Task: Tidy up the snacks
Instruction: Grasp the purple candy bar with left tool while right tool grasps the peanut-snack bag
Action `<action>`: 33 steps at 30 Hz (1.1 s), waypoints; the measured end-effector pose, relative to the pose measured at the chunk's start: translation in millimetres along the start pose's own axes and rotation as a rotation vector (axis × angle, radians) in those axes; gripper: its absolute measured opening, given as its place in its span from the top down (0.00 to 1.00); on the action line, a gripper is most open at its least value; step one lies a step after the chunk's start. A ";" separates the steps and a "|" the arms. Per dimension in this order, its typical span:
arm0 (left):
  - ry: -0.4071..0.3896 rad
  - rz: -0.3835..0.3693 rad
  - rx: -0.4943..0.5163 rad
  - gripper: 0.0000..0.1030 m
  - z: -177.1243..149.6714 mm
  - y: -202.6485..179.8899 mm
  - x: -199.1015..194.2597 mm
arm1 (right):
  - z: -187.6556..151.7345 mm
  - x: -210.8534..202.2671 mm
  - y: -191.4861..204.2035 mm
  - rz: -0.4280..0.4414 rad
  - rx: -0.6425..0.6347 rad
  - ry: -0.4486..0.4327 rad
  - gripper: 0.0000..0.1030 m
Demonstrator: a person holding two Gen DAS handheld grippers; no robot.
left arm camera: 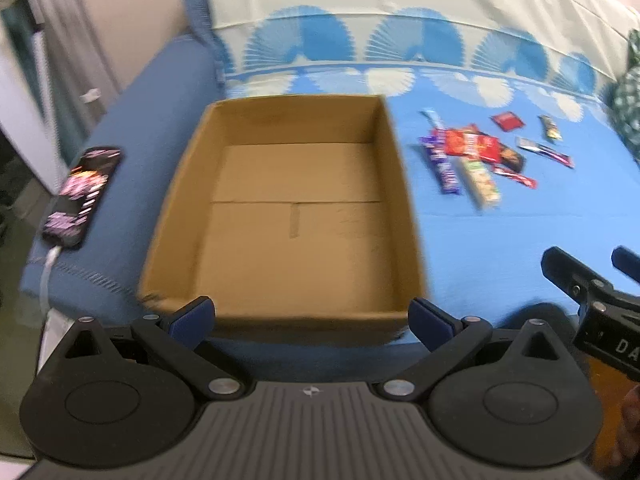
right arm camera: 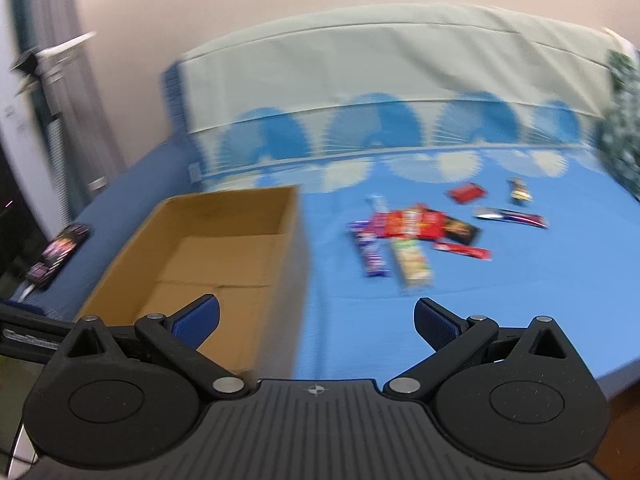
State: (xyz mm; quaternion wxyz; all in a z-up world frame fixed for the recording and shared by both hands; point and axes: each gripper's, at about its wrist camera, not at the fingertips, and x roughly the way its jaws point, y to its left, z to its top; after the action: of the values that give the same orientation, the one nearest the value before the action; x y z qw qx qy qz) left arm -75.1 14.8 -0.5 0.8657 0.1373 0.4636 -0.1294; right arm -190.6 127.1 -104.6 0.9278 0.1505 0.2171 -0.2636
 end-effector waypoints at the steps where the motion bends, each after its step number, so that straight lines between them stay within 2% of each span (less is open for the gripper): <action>1: 0.010 -0.022 0.007 0.00 9.9 -10.7 4.7 | 1.1 1.5 -11.6 -0.023 0.018 -0.001 0.00; 7: 0.048 -0.086 0.064 0.00 72.1 -75.0 42.0 | 5.9 25.7 -83.5 -0.143 0.111 0.013 0.00; 11: 0.069 -0.089 0.099 0.00 122.0 -125.4 84.7 | 8.4 64.3 -115.9 -0.166 0.106 0.052 0.00; 14: 0.095 -0.078 0.132 0.00 156.4 -163.3 129.9 | 12.1 109.3 -130.5 -0.157 0.092 0.108 0.00; 17: 0.130 -0.046 0.147 0.00 177.0 -185.4 173.5 | 14.1 161.7 -139.7 -0.120 0.086 0.169 0.00; 21: 0.177 -0.012 0.125 0.00 194.6 -198.7 225.5 | 12.6 236.8 -143.3 -0.046 0.076 0.234 0.01; 25: 0.221 -0.003 0.097 0.00 205.1 -202.6 268.8 | 9.0 297.3 -140.5 -0.029 0.046 0.260 0.01; 28: 0.247 -0.014 0.079 0.00 209.5 -209.2 294.2 | 7.9 319.4 -135.6 -0.080 -0.049 0.220 0.09; 30: 0.257 -0.016 0.059 0.00 210.1 -212.0 307.2 | 6.4 322.8 -138.7 -0.125 -0.107 0.206 0.24; 31: 0.260 -0.017 0.047 0.00 210.2 -212.6 314.1 | 6.2 318.7 -142.2 -0.134 -0.120 0.192 0.35; 33: 0.270 -0.025 0.021 0.00 208.3 -212.3 326.0 | 5.9 310.6 -153.8 -0.113 -0.113 0.196 0.37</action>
State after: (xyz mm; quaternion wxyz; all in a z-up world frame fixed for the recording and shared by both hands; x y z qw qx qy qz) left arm 185.1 -288.4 -187.8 0.7922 0.1566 0.5764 -0.1252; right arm -35.7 -132.4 -274.6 0.8927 0.1107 0.3295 -0.2868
